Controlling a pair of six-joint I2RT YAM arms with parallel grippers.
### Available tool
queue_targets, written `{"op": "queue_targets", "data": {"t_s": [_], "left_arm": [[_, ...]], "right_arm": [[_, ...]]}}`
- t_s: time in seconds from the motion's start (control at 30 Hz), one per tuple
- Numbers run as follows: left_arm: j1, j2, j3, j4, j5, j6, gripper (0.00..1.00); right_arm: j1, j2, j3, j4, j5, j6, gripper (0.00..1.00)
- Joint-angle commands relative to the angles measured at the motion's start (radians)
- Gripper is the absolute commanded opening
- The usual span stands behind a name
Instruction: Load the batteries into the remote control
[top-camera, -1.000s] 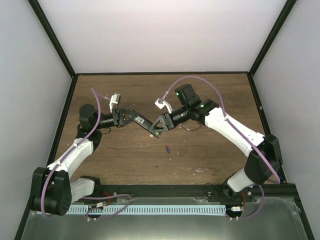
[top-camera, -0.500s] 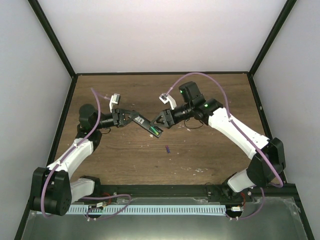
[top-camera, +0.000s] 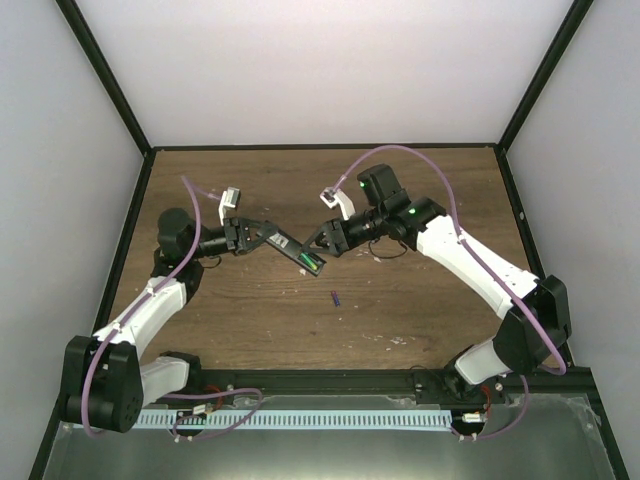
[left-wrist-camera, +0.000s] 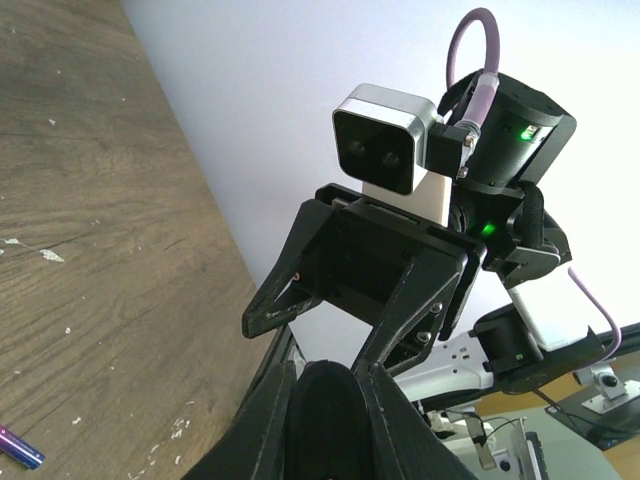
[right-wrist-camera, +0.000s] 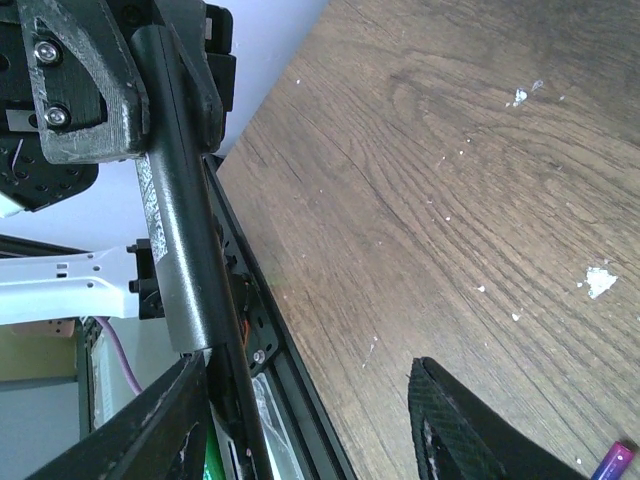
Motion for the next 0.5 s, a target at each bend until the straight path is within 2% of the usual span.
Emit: {"op": "queue_targets", "data": {"t_s": [0.0, 0.47], "left_arm": [[0.002, -0.021, 0.014, 0.011, 0.013, 0.016, 0.00], [0.003, -0.021, 0.013, 0.012, 0.013, 0.017, 0.00]], "right_arm": [[0.004, -0.020, 0.021, -0.027, 0.011, -0.024, 0.47], [0.025, -0.010, 0.021, -0.025, -0.013, -0.037, 0.47]]}}
